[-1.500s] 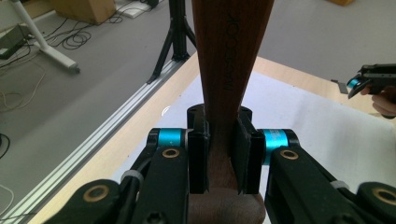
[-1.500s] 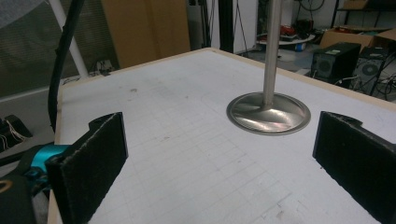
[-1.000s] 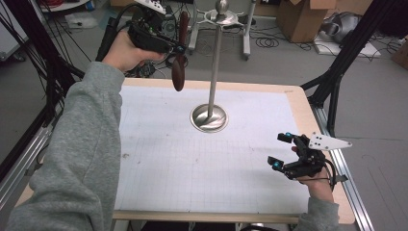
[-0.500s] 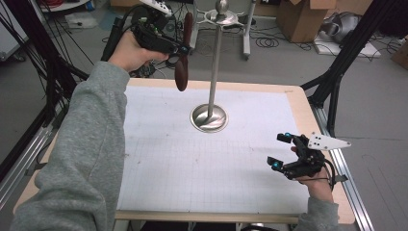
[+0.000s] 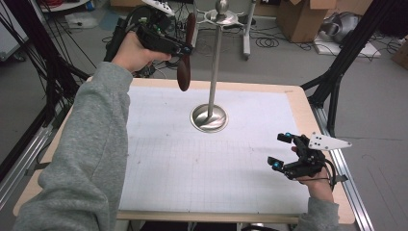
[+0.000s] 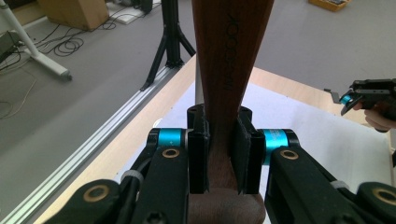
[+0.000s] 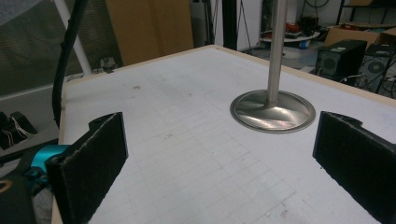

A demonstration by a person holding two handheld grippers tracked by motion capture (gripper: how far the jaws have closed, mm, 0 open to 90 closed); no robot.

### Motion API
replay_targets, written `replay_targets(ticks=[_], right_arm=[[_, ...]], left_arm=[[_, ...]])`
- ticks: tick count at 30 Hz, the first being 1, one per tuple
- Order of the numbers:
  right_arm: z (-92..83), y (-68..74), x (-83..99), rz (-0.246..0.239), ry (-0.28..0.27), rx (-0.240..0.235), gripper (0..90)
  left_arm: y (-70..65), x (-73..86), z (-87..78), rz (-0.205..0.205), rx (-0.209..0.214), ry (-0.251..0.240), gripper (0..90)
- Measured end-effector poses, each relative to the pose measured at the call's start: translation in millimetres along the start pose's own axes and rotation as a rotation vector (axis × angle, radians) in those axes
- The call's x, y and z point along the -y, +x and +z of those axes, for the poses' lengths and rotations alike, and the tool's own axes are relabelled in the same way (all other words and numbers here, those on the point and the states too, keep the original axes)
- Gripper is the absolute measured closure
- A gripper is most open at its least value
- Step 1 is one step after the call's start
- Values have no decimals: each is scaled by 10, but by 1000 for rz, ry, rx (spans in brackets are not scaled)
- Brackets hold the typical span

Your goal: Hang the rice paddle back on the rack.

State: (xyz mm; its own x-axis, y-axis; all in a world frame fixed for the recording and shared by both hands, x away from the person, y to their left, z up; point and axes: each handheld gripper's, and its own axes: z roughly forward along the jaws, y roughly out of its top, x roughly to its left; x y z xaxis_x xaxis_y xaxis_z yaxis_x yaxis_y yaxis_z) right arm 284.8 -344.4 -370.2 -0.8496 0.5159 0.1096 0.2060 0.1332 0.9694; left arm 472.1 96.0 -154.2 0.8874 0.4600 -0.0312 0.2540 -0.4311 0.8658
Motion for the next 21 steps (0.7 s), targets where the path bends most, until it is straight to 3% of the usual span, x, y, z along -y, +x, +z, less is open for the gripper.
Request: replay_targets(ticks=[21], right_arm=[[-2,-3,8,8,10,3,19]], left_arm=[[12,1,99,-5,9,-7,776]])
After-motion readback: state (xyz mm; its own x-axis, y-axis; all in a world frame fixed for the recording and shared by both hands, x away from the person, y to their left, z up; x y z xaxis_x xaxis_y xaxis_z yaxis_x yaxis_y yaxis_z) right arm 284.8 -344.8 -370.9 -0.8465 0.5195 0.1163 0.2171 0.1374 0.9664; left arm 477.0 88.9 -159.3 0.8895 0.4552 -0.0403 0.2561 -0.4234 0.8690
